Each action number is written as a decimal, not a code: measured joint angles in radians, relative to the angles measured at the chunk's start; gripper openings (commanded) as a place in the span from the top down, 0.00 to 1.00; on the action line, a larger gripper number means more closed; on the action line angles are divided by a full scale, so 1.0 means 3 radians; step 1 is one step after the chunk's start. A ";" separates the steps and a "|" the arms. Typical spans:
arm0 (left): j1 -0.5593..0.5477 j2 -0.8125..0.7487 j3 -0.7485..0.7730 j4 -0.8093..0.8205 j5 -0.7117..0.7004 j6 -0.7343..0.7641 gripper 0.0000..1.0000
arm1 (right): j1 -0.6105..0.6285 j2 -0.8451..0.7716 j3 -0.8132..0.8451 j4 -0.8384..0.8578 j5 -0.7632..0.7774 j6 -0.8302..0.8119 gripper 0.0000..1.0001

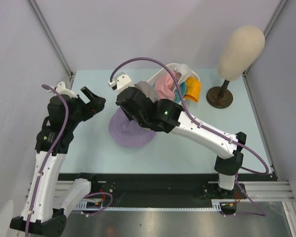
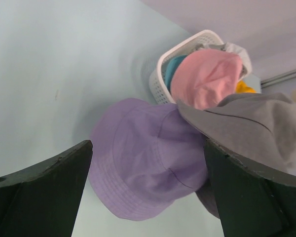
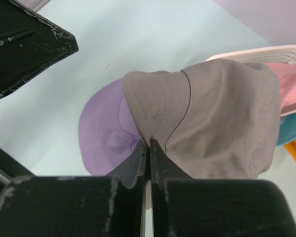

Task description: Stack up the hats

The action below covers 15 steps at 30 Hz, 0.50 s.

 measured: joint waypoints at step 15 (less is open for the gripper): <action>0.0055 -0.0636 -0.1100 0.0561 0.1011 -0.1368 0.01 | 0.0107 0.0131 -0.0074 0.0099 -0.0366 -0.0058 0.97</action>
